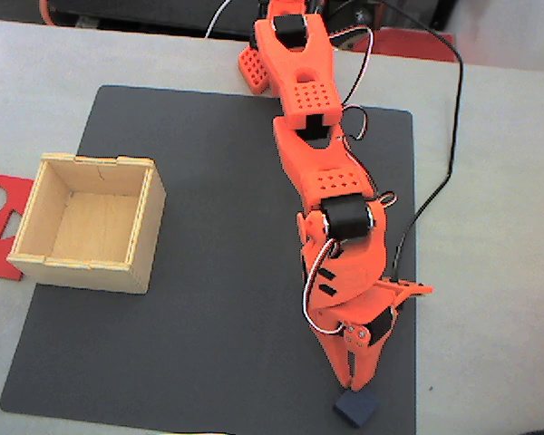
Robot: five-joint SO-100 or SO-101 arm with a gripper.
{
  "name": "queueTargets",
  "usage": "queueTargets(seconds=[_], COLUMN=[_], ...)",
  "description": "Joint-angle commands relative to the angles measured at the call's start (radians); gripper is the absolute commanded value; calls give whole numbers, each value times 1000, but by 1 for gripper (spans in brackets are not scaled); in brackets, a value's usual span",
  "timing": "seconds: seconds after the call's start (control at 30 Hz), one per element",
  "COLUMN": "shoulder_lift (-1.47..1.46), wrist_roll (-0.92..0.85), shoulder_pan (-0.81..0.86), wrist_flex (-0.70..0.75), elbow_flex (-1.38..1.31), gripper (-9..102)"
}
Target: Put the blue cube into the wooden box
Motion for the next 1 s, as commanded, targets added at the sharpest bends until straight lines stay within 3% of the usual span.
queueTargets(seconds=[0.0,0.13,0.2,0.3,0.4,0.53,0.8,0.97], shoulder_lift=[32,83,95,84,71,91,9,-20], wrist_roll=[21,83,117,147,173,206,169,164], shoulder_pan=[21,49,61,60,43,11,-5,9], wrist_flex=[63,98,52,-43,-98,-38,-149,-239], elbow_flex=[-11,-12,-12,-12,-12,-12,-8,-6], gripper=[0,3,20,30,35,39,35,10])
